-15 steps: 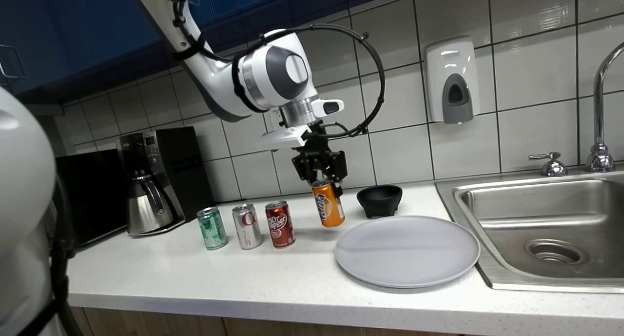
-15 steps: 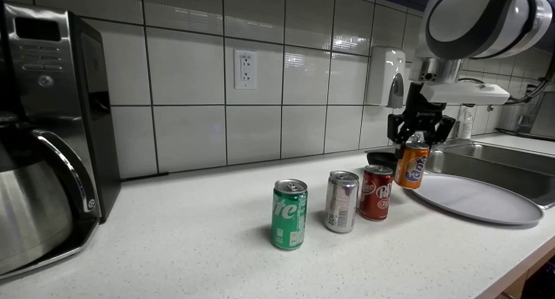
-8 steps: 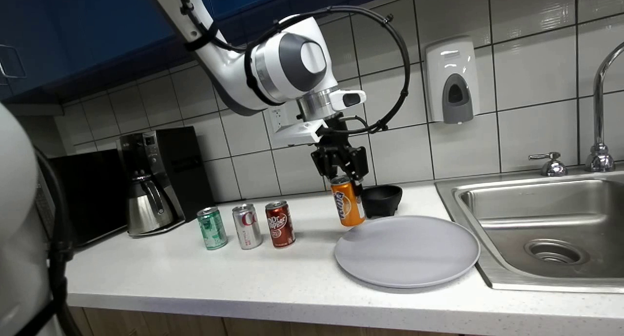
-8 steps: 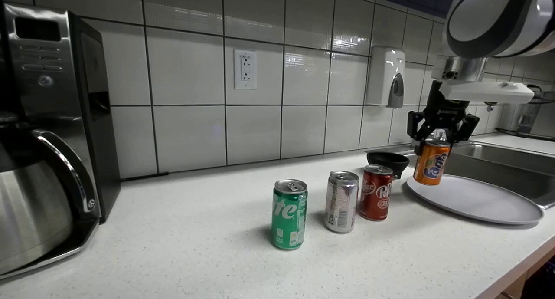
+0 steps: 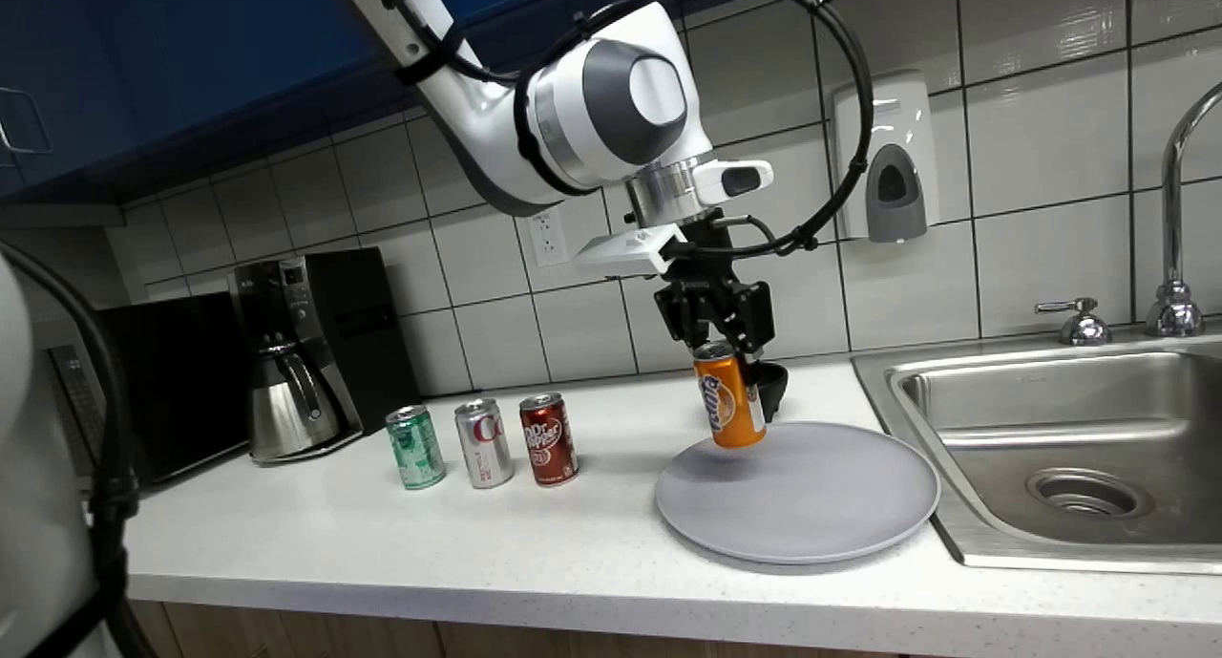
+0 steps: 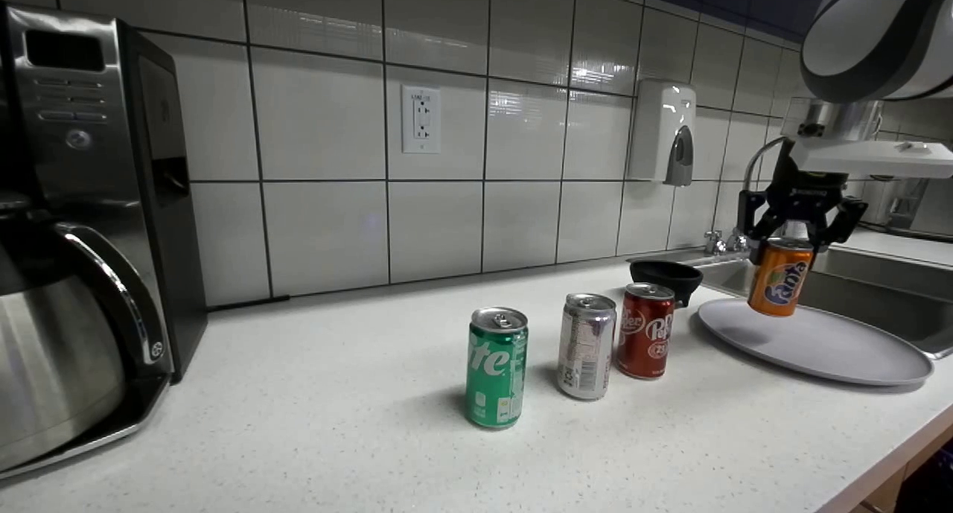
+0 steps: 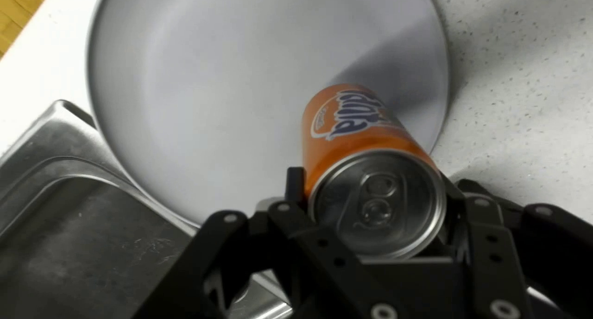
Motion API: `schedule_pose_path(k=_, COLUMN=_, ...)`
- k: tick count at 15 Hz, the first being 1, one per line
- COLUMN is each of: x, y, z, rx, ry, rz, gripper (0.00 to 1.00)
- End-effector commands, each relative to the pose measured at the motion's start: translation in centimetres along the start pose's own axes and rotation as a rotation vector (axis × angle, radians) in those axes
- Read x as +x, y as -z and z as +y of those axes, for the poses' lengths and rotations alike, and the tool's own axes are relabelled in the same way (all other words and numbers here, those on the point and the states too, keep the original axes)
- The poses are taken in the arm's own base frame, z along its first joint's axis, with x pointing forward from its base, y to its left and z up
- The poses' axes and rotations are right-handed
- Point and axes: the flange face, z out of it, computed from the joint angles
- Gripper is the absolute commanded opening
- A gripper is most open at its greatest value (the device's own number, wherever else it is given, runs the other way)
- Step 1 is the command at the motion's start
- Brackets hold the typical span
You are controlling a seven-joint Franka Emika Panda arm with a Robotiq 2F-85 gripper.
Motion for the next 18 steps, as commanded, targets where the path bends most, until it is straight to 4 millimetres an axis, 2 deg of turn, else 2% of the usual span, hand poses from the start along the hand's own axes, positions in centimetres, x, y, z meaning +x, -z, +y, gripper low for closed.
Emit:
schedule_pose_path(k=1, x=0.9, y=0.6, z=2.1, rx=-0.008, ry=-0.052, rz=0.021, gripper=0.38)
schedule_pose_path(k=13, x=3.6, y=-0.9, z=7.5, rx=-0.028, ry=-0.171, rz=0.007, gripper=0.38)
schedule_pose_path(k=18, x=4.6, y=-2.1, z=8.3, rx=-0.029, ry=-0.214, rz=-0.012, gripper=0.38)
